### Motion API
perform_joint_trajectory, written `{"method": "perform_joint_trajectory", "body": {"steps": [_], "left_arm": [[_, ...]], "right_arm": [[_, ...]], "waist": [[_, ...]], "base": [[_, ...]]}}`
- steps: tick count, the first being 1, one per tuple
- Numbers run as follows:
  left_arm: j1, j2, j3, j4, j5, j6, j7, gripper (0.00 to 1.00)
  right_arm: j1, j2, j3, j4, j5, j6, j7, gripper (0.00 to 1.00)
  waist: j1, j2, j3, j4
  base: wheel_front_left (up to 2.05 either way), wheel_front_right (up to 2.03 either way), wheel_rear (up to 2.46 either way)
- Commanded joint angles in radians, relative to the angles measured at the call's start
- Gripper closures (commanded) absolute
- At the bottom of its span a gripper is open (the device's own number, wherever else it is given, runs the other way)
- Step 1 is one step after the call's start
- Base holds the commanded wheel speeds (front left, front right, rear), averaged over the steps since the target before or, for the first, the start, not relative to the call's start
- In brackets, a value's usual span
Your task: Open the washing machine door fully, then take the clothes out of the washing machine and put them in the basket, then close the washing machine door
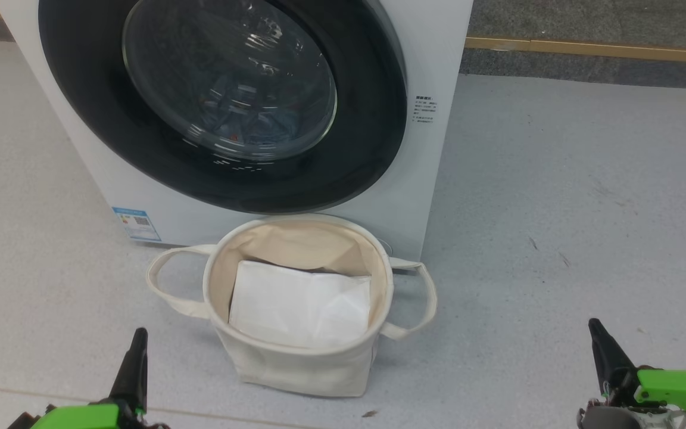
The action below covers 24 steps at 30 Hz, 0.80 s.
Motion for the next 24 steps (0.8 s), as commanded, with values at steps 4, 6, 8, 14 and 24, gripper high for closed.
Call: {"method": "perform_joint_trajectory", "body": {"steps": [4,6,8,14,24], "left_arm": [[-0.045,0.005,0.033,-0.026,0.003,-0.007,0.008,1.00],[-0.045,0.005,0.033,-0.026,0.003,-0.007,0.008,1.00],[0.000,0.000,0.000,0.001,0.000,0.000,0.000,0.00],[0.016,-0.001,-0.004,0.031,0.002,0.001,-0.011,0.00],[0.018,-0.001,0.011,-0.008,0.030,0.000,-0.043,0.00]], "right_arm": [[-0.050,-0.007,0.020,-0.030,-0.003,0.000,0.007,1.00],[-0.050,-0.007,0.020,-0.030,-0.003,0.000,0.007,1.00],[0.000,0.000,0.000,0.001,0.000,0.000,0.000,0.00],[0.011,0.004,0.006,0.032,-0.006,0.000,-0.010,0.00],[-0.002,0.003,0.007,0.005,-0.029,0.000,-0.042,0.00]], "waist": [[0.0000,0.0000,0.000,0.000],[0.0000,0.0000,0.000,0.000],[0.0000,0.0000,0.000,0.000],[0.0004,0.0000,0.000,0.001],[0.0001,0.0000,-0.001,0.003]], "base": [[0.00,0.00,0.00],[0.00,0.00,0.00],[0.00,0.00,0.00],[0.00,0.00,0.00],[0.00,0.00,0.00]]}}
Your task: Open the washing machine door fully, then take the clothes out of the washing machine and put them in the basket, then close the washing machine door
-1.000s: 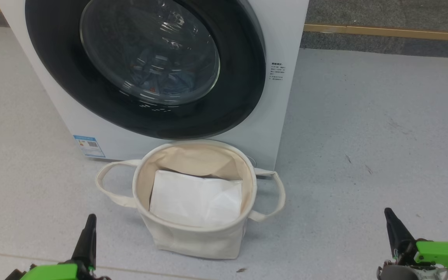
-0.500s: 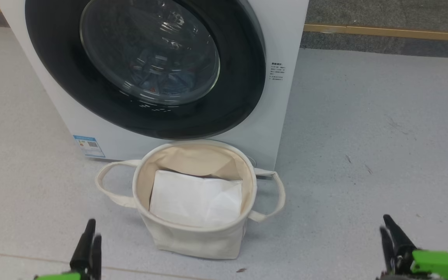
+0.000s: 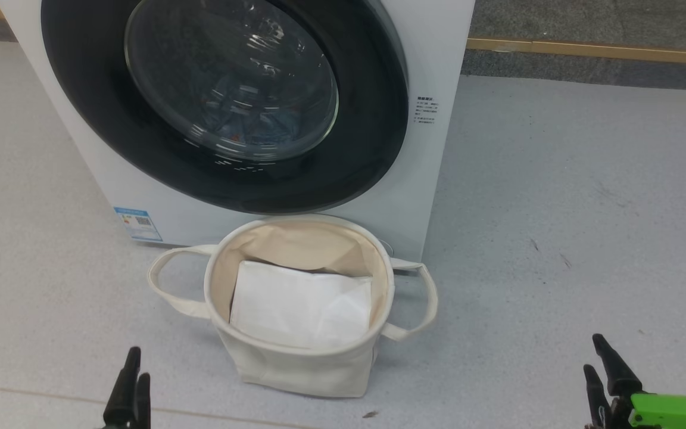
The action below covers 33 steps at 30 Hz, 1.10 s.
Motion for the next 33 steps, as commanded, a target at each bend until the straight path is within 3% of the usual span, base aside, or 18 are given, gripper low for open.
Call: {"method": "perform_joint_trajectory", "body": {"steps": [1,11,33], "left_arm": [[-0.036,0.005,0.015,-0.049,0.023,-0.001,-0.012,0.00],[-0.042,0.005,0.035,-0.114,0.125,0.003,-0.041,0.00],[-0.068,0.036,-0.010,-0.259,0.544,0.004,-0.102,0.00]], "right_arm": [[-0.047,-0.004,0.004,-0.043,-0.021,0.000,-0.016,0.00],[-0.086,-0.005,0.016,-0.072,-0.160,0.000,-0.045,0.00],[-0.184,-0.028,0.100,-0.138,-0.484,0.000,-0.107,0.00]], "waist": [[-0.0001,0.0000,0.000,-0.001],[-0.0002,0.0000,0.000,-0.012],[-0.0002,0.0000,-0.005,-0.024]], "base": [[0.00,0.00,0.00],[0.00,0.00,0.00],[0.00,0.00,0.00]]}}
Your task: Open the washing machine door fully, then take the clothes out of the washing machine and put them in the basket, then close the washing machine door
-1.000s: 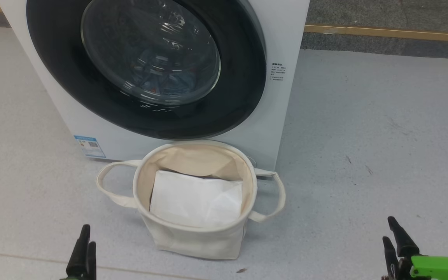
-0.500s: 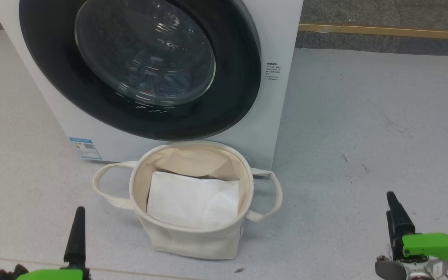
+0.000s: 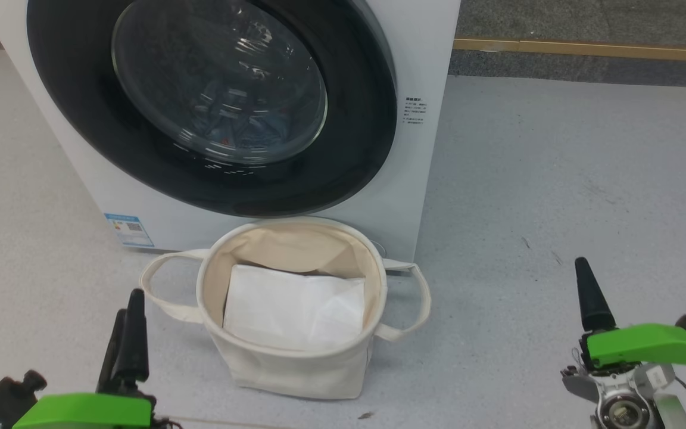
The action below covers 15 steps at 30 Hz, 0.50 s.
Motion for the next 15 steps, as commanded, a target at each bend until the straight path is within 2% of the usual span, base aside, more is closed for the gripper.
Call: {"method": "perform_joint_trajectory", "body": {"steps": [1,7,15], "left_arm": [[-0.050,0.023,0.011,-0.050,0.036,0.004,-0.013,0.00],[-0.052,0.060,-0.029,-0.076,0.197,0.009,-0.030,0.00],[-0.052,0.086,-0.076,-0.094,0.341,0.015,-0.054,0.00]], "right_arm": [[-0.064,-0.021,0.015,-0.046,-0.031,0.000,-0.012,0.00],[-0.087,-0.032,0.043,-0.058,-0.129,0.000,-0.025,0.00],[-0.107,-0.054,0.098,-0.057,-0.269,0.000,-0.023,0.00]], "waist": [[-0.0001,0.0000,0.000,0.000],[-0.0001,0.0000,-0.001,0.003],[-0.0001,0.0000,-0.006,0.007]], "base": [[0.00,0.00,0.00],[0.00,0.00,0.00],[0.00,0.00,0.00]]}}
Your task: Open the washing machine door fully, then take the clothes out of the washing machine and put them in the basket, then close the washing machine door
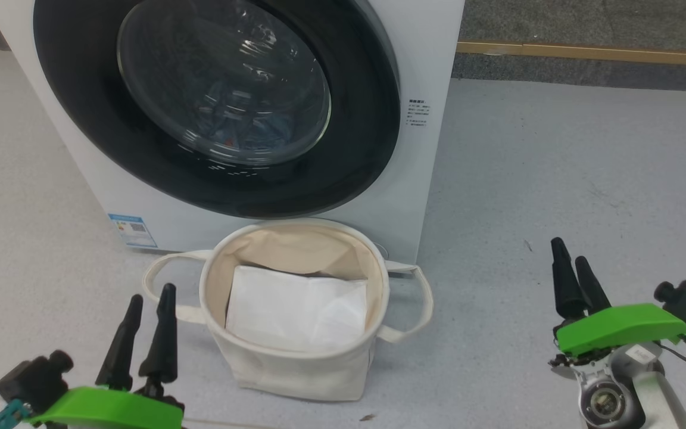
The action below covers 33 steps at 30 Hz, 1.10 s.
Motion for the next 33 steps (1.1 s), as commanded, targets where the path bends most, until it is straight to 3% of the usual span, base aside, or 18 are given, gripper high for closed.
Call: {"method": "perform_joint_trajectory", "body": {"steps": [1,25,33], "left_arm": [[-0.050,0.027,0.005,-0.050,0.055,0.007,-0.015,0.00],[-0.043,0.057,-0.085,-0.014,0.389,0.024,-0.064,0.00],[-0.046,0.061,-0.106,-0.004,0.486,0.028,-0.057,0.00]], "right_arm": [[-0.066,-0.020,0.024,-0.039,-0.053,0.000,-0.008,0.00],[-0.096,-0.001,0.097,-0.008,-0.394,0.000,-0.065,0.00],[-0.102,0.016,0.105,0.014,-0.559,0.000,-0.099,0.00]], "waist": [[-0.0001,0.0000,-0.002,0.001],[-0.0001,0.0000,-0.017,0.002],[-0.0001,0.0000,-0.011,-0.002]], "base": [[0.00,0.00,0.00],[0.00,0.00,0.00],[0.00,0.00,0.00]]}}
